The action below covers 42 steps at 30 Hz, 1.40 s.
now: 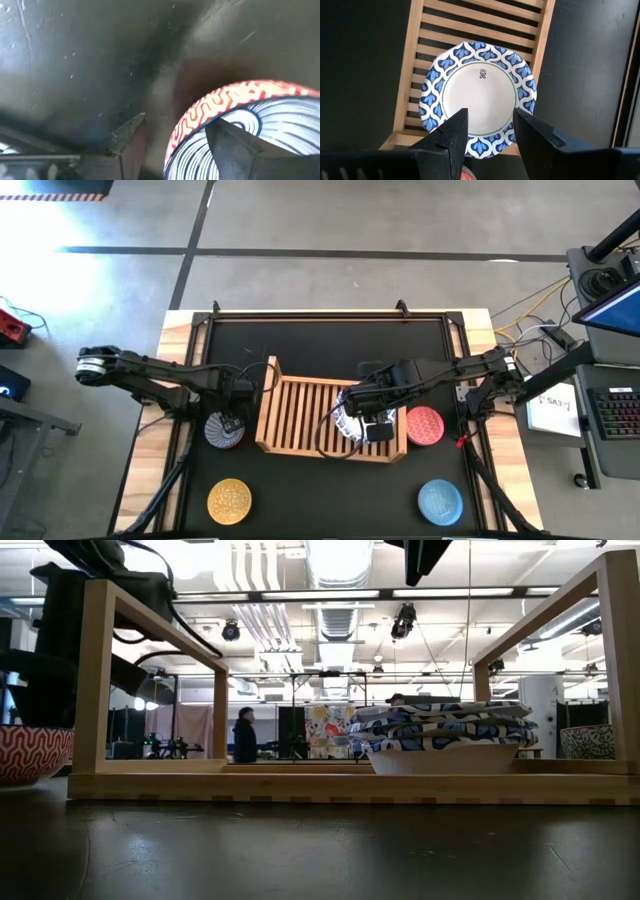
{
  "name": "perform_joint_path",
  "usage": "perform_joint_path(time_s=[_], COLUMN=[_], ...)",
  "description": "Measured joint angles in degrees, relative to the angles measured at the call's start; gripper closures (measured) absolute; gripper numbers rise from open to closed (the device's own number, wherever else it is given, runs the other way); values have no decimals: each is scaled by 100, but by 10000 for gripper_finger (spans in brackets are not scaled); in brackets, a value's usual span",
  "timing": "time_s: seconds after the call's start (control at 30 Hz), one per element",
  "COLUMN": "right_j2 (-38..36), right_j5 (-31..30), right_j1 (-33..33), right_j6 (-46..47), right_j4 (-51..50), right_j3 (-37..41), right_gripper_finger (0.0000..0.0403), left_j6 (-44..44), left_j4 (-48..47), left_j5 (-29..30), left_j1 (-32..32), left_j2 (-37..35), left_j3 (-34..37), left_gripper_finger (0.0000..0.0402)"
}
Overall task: Place and stack bowls onto a shelf
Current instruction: Put the dark blue patterned bowl on the shelf
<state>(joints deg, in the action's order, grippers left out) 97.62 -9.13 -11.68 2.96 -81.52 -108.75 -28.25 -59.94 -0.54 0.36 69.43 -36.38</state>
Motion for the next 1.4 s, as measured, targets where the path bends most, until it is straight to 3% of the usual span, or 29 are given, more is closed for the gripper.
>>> perform_joint_path(time_s=[0.43,0.67,0.83,1.07,1.4], right_j2=[0,0,0,0,0], right_j5=[0,0,2,0,2], right_j1=[0,0,0,0,-2], right_j6=[3,3,-4,-64,-58], right_j4=[1,0,0,-4,-7], right_j3=[0,0,0,2,0], right_gripper_finger=[257,257,257,257,257], left_j6=[-195,-534,-999,-1555,-1476], left_j4=[-56,-178,-789,-1043,-1406], left_j5=[-142,79,610,1498,3113], left_j1=[-4,7,18,76,320], left_j2=[159,-171,-593,-1119,-1265], left_j3=[-193,-259,-460,-848,-1673], left_gripper_finger=[390,396,397,398,398])
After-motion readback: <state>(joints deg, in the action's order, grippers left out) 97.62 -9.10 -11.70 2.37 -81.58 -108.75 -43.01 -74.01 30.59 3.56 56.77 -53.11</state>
